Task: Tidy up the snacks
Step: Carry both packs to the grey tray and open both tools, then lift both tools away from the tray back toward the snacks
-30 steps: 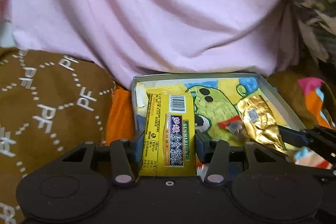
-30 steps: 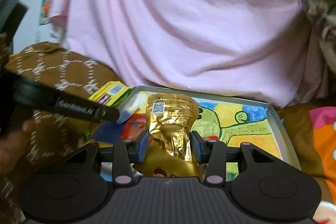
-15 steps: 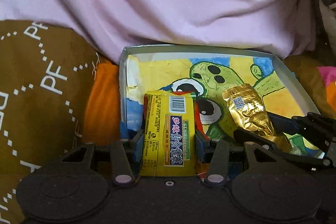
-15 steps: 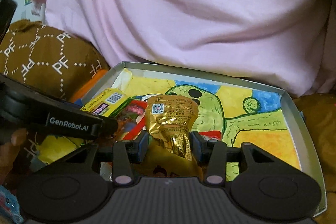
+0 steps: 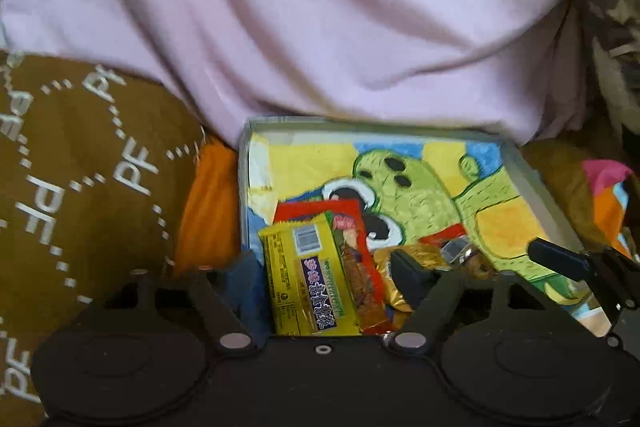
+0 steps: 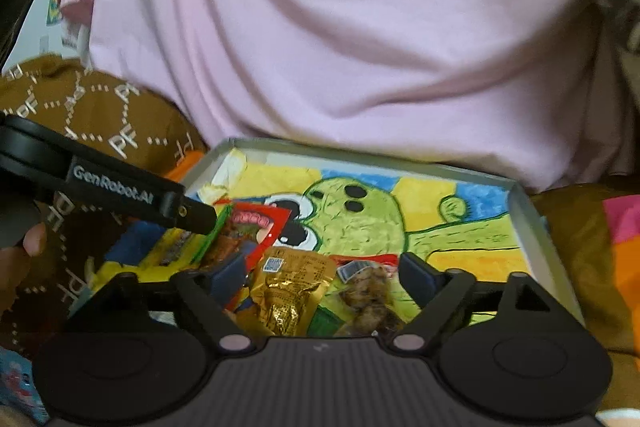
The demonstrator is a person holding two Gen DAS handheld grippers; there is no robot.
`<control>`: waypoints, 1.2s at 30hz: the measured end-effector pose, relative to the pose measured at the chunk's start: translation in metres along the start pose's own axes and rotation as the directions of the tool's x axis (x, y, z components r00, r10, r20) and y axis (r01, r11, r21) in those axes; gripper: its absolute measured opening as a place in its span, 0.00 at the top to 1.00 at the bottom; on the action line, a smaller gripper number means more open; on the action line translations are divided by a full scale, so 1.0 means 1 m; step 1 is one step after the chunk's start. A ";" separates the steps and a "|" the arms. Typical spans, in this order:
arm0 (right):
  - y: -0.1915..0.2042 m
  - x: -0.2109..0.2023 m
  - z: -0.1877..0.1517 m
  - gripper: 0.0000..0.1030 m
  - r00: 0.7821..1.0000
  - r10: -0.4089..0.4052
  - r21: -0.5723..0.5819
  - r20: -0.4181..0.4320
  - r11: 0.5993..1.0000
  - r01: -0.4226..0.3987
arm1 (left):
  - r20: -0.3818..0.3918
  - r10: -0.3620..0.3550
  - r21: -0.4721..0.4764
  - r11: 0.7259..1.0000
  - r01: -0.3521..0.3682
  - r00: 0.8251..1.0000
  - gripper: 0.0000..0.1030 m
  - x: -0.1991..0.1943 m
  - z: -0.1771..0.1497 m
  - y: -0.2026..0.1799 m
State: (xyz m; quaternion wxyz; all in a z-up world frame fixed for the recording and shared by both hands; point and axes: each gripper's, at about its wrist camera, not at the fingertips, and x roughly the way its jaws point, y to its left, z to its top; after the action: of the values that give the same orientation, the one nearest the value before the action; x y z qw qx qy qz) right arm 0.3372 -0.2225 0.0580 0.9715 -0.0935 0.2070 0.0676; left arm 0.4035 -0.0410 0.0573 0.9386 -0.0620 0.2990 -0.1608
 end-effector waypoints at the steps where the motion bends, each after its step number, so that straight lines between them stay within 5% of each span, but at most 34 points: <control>1: -0.001 -0.008 0.000 0.10 1.000 -0.003 0.004 0.018 1.000 0.003 | 0.018 0.003 0.005 1.000 -0.003 1.000 0.19 -0.008 -0.001 -0.001; 6: 0.003 -0.059 -0.001 0.01 0.993 -0.013 0.016 0.114 1.000 0.011 | 0.112 0.023 0.030 0.999 -0.027 0.993 0.05 -0.055 -0.009 -0.002; 15: 0.016 -0.145 -0.010 0.00 0.977 0.004 0.044 0.211 0.999 -0.013 | 0.219 0.030 0.045 0.998 -0.041 0.975 0.01 -0.136 -0.038 -0.005; 26: 0.021 -0.214 -0.052 0.00 0.984 -0.006 0.158 0.176 0.987 -0.022 | 0.250 0.042 0.097 0.993 -0.068 0.967 0.01 -0.207 -0.105 -0.008; 36: 0.038 -0.247 -0.102 0.00 0.996 0.007 0.103 0.091 0.995 -0.017 | 0.183 0.057 0.091 0.993 -0.075 0.982 0.01 -0.231 -0.161 0.003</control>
State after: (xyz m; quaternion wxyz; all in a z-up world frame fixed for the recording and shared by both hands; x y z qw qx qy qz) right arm 0.0673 -0.2298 0.0635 0.9830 -0.0383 0.1667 0.0667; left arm 0.1331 0.0365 0.0507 0.9684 -0.0206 0.2068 -0.1376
